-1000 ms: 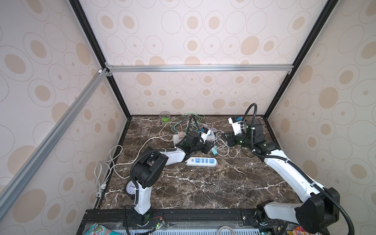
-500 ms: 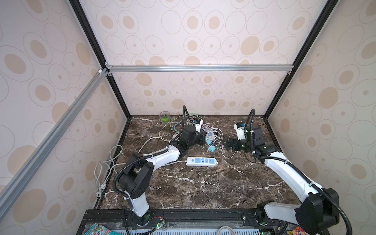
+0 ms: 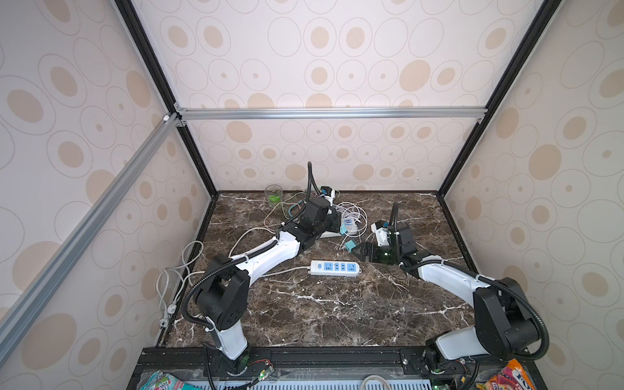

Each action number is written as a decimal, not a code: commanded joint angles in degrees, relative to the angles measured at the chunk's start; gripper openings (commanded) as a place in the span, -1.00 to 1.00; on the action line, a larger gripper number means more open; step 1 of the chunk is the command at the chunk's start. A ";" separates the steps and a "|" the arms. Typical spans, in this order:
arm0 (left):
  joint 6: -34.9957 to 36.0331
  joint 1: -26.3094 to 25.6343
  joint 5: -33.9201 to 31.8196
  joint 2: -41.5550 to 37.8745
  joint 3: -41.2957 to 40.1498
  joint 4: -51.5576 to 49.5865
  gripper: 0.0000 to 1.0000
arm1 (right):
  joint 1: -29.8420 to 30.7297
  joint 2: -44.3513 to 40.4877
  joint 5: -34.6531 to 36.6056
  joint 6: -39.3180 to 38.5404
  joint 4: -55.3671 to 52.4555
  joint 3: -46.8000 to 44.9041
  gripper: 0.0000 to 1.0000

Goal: Insert plugs into power strip
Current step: Pull the power cord from the plug.

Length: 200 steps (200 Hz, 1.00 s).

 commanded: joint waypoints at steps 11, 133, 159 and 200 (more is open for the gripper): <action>-1.47 -0.16 0.22 -5.12 3.14 -1.18 -1.00 | 2.16 2.42 0.76 -0.24 10.49 -0.69 0.76; -0.95 -0.21 -1.62 -6.23 4.59 -5.30 -1.00 | 5.63 20.71 0.62 -0.52 27.40 8.72 0.25; -0.96 -0.25 -1.82 -6.82 4.20 -5.67 -1.00 | 6.67 23.00 0.96 -1.17 26.47 11.82 0.17; -1.10 0.01 -2.51 -7.82 3.14 -5.31 -1.00 | 7.46 23.12 0.91 -0.17 28.18 12.76 0.03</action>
